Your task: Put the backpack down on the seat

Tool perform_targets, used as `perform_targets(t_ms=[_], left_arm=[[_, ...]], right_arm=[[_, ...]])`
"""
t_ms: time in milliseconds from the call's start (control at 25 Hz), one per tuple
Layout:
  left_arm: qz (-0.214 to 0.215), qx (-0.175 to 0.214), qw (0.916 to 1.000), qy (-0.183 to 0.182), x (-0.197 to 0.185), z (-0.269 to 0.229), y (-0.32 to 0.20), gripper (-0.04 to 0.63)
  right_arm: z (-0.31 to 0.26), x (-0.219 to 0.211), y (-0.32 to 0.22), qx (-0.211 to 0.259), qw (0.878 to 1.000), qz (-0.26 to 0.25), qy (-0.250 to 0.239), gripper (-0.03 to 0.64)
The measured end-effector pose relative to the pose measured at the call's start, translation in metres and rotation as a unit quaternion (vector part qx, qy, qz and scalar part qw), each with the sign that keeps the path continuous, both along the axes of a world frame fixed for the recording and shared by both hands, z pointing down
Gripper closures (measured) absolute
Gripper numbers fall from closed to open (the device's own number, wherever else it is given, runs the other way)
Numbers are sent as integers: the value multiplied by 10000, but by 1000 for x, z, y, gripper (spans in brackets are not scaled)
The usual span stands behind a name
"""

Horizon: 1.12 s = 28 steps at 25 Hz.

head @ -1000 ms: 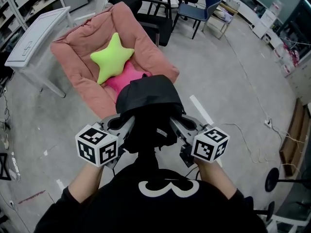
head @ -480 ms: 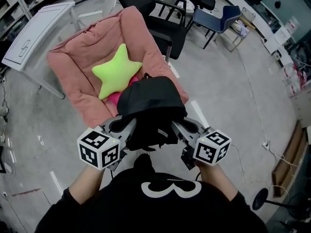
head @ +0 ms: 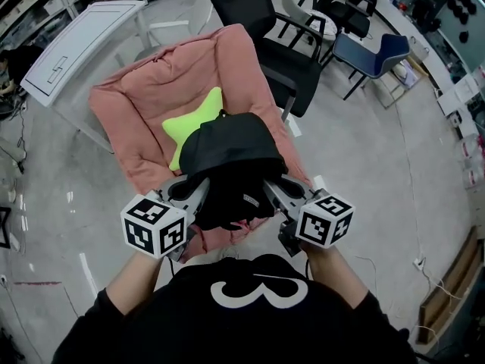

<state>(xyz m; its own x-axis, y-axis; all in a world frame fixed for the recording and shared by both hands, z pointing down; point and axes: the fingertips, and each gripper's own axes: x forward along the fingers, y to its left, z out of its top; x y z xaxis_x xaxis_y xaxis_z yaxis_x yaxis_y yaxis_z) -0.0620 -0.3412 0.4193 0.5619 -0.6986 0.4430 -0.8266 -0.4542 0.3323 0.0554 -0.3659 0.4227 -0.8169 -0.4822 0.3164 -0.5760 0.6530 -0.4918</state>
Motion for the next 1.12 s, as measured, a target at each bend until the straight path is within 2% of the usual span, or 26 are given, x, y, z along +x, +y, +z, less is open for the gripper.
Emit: perform_targets(t_ms=[320,560,760,880,1000,1120], left_arm=[[-853,8,9961,-204,-28,10,-43,583],[-1450,-197,9889,-265,-38,33,-74,583],[-1740,-260,9823,-649,-41,53,-102,583],[-1928,-458,9775,-728,-41,76,-114,583],[-2139,-584,9717,-808,-44,93,-122,583],[-2261,-703,9680,-836,-46,110,-127,583]], right_arm=[[10,-32,-58,-36,9977,-677,56,589],[31,-46,-97,-237,9902,-1348,272,589],[54,-51,-125,-244,9816,-1839,452,589],[78,-54,-140,-375,9753,-2089,611,589],[95,-57,-150,-629,9717,-2219,505,589],[112,-60,-158,-687,9681,-2340,578,589]])
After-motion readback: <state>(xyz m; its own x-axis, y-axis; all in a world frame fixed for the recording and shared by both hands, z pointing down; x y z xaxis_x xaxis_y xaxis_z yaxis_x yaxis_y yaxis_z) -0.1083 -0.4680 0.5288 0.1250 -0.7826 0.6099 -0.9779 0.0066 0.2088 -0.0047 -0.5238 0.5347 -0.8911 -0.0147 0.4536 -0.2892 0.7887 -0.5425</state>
